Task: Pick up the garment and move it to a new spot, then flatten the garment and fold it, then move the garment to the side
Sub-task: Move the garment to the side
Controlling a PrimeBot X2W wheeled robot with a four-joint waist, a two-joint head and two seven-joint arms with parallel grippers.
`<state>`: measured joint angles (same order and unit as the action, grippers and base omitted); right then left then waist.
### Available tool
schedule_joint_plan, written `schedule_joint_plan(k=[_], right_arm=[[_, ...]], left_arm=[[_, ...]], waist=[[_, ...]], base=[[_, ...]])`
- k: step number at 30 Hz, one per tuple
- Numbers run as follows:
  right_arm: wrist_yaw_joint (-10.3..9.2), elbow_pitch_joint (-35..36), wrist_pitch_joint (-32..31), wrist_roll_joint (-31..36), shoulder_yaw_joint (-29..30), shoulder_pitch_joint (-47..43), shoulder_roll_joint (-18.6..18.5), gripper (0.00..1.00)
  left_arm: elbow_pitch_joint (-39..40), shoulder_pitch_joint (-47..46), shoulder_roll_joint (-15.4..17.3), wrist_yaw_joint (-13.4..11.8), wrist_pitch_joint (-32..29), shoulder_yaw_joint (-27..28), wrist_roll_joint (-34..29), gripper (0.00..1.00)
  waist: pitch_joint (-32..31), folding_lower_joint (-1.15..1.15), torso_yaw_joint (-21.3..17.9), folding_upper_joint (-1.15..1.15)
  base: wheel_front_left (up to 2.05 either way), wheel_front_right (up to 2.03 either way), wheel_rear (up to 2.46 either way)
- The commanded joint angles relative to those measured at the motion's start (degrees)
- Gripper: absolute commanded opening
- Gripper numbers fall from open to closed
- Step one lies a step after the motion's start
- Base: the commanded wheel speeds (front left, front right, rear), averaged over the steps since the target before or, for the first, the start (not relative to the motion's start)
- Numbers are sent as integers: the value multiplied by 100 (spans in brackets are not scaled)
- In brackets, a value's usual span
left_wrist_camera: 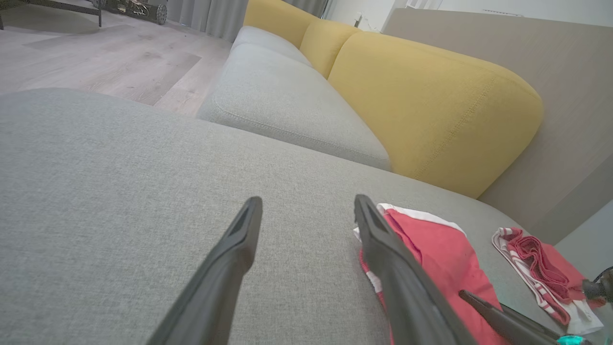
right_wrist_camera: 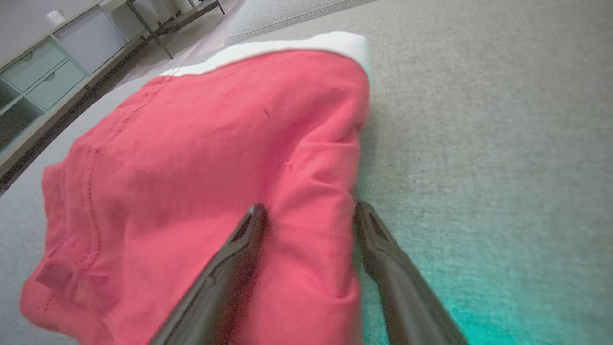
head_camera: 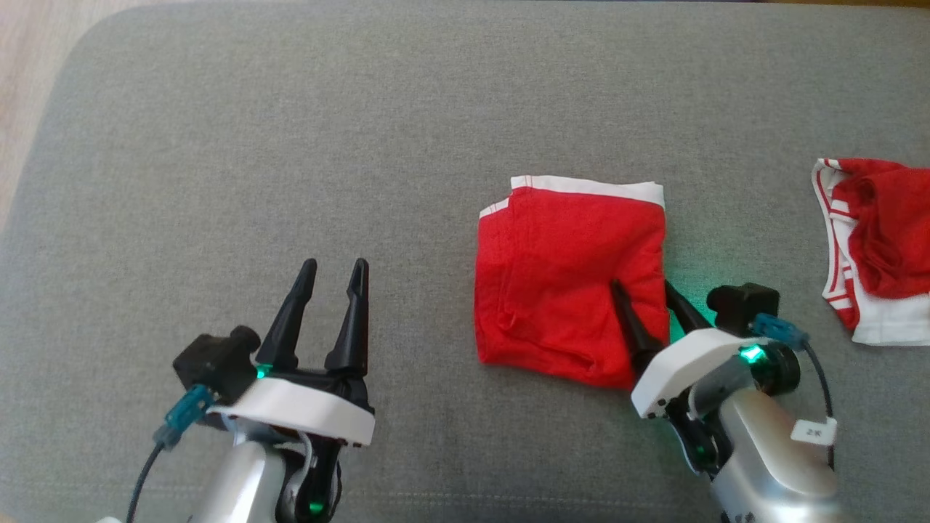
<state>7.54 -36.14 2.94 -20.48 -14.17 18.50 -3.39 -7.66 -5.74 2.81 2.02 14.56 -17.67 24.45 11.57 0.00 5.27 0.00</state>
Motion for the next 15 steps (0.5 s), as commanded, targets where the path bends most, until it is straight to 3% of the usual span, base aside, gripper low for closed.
schedule_joint_plan(k=[1,2,9,15], right_arm=[[-5,81,37,25,-149,225,50,24],[-5,2,105,113,-177,288,50,0],[-5,-246,728,1280,-502,683,-212,0],[-5,140,956,2012,-764,881,-971,0]], left_arm=[[170,-247,7,-13,44,170,24,100],[169,-252,7,-22,44,176,22,100],[141,-238,7,-13,44,236,-16,100],[166,-302,7,-3,44,223,-25,100]], waist=[[10,0,3,0],[12,0,-9,0],[-54,0,-369,0],[-34,0,-745,0]], base=[[0,0,0],[0,0,0],[0,0,0],[0,0,0]])
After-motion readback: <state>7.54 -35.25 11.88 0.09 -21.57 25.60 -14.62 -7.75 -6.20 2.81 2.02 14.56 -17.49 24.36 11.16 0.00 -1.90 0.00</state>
